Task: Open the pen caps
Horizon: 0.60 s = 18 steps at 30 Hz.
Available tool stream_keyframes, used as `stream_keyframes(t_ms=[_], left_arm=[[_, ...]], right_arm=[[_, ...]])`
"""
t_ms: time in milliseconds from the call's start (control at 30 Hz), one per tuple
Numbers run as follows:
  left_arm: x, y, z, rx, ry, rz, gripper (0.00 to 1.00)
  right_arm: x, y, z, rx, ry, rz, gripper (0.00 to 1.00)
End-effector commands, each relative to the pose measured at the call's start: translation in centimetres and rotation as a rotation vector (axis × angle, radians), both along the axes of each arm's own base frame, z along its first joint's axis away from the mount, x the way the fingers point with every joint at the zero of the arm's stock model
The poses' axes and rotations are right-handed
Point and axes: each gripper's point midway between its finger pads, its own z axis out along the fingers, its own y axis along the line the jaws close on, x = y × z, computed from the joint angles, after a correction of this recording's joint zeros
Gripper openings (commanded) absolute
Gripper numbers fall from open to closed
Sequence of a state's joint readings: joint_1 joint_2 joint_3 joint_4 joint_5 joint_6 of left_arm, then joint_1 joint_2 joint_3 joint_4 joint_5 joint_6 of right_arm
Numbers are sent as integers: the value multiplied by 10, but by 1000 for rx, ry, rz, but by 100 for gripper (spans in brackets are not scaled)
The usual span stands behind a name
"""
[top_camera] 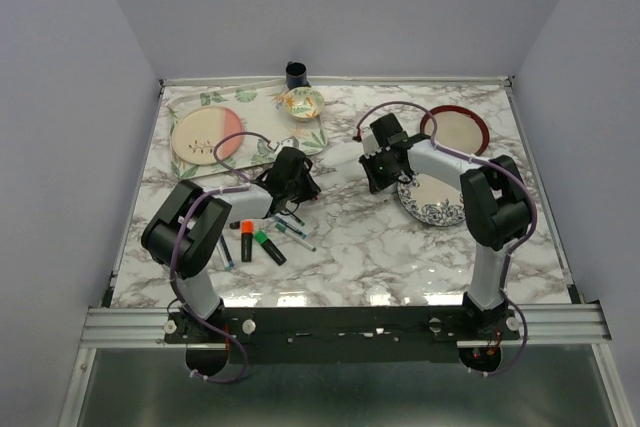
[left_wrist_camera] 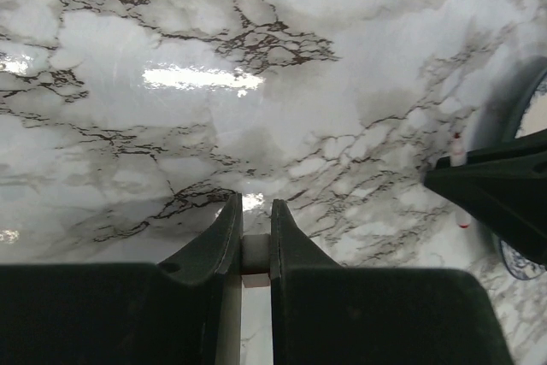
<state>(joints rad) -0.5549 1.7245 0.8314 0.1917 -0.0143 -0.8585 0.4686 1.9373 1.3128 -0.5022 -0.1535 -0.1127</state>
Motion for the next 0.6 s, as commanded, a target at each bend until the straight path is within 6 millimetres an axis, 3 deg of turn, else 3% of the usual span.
stream_keyframes(t_ms=[0, 233, 333, 467, 567], left_arm=[[1, 11, -21, 140, 41, -12, 16], [1, 24, -34, 220, 58, 15, 37], [0, 28, -35, 238, 59, 21, 40], [0, 33, -27, 251, 37, 33, 47], [3, 35, -8, 246, -5, 39, 50]], right_arm=[[10, -5, 1, 4, 3, -24, 22], [12, -8, -2, 3, 15, -31, 28], [12, -10, -4, 2, 23, -36, 29], [12, -10, -1, 12, 21, -32, 31], [13, -7, 7, 29, 6, -16, 32]])
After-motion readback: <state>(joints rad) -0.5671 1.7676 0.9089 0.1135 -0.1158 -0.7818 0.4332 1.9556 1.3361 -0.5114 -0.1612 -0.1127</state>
